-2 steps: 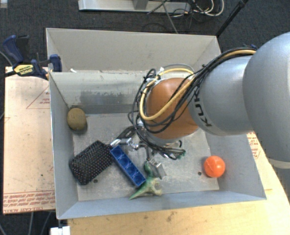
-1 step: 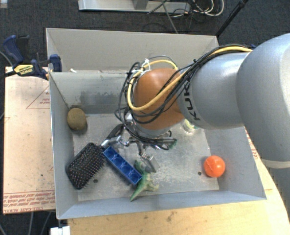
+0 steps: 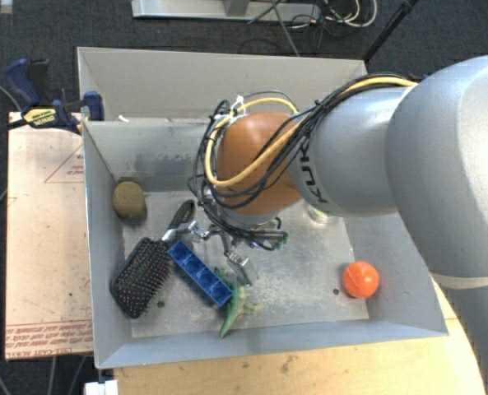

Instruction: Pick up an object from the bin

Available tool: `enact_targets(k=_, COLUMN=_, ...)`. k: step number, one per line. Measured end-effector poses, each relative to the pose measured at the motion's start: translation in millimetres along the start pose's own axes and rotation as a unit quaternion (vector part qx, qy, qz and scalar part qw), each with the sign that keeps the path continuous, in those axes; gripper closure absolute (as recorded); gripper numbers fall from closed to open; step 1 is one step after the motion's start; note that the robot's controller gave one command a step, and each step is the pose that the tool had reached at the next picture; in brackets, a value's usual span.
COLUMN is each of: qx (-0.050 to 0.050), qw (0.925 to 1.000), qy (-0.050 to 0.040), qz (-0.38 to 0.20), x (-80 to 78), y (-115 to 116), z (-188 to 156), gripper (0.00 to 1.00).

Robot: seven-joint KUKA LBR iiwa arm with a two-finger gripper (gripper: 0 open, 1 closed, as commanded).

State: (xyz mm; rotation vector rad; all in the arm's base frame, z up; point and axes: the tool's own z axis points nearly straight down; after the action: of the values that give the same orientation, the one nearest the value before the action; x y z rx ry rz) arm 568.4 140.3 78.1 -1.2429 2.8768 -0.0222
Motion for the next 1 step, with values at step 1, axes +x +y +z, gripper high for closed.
enact_targets(k=1, qx=-0.006, qw=0.9937, qy=0.0006, qz=0.112, x=-28.0, y=22.5, z=-5.8, gripper=0.00)
